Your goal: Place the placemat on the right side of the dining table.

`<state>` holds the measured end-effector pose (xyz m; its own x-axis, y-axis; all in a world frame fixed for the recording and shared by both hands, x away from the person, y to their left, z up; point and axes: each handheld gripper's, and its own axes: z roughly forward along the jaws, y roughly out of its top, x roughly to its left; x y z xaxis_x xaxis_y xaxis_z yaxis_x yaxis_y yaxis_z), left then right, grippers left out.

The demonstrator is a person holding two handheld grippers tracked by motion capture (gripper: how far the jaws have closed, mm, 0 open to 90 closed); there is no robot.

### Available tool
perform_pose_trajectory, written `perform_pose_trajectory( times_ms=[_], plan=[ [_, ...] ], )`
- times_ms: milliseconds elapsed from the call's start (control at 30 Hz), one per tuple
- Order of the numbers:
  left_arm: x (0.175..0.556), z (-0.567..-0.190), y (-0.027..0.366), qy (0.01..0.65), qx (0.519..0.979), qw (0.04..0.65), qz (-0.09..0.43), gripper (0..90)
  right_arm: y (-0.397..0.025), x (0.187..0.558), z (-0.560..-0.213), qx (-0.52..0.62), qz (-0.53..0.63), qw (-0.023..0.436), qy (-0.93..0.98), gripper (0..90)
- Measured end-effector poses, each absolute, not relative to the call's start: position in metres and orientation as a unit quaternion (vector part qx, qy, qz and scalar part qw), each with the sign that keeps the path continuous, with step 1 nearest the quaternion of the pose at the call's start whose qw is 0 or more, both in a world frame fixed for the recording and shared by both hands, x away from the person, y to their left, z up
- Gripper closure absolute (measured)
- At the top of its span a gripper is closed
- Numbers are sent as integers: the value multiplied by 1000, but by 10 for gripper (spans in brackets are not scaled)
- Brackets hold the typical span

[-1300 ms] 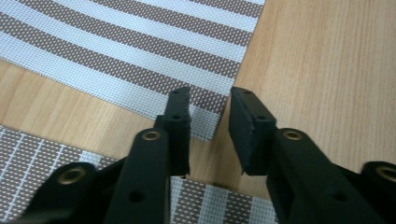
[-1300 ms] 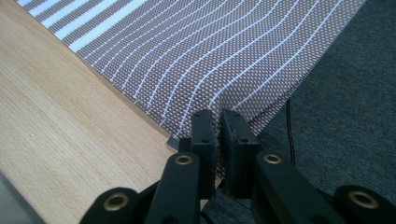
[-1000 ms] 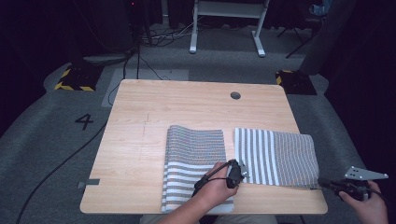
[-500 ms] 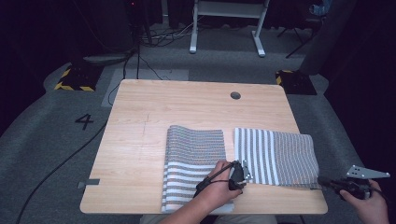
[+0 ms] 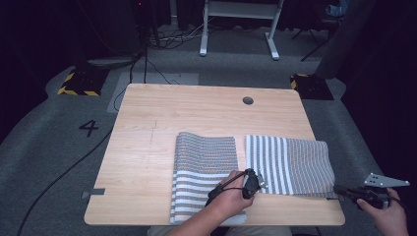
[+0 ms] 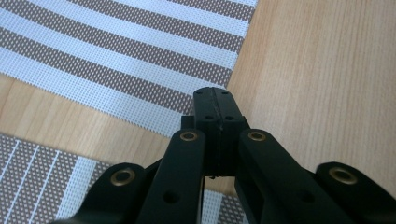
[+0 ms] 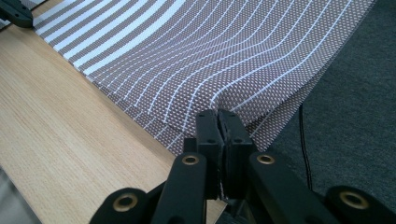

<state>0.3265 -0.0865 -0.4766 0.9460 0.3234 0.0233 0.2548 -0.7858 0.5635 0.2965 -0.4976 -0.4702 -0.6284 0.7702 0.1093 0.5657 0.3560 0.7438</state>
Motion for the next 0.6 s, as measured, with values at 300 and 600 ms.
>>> perform_pose_trajectory(
  times_ms=[300,600],
  plan=[
    [302,-445,-74,141,937,313,61,900,-495,290,-456,393,403,140,815,887],
    [312,-426,-68,145,924,339,101,900,-492,298,-442,390,422,162,802,888]
  ],
)
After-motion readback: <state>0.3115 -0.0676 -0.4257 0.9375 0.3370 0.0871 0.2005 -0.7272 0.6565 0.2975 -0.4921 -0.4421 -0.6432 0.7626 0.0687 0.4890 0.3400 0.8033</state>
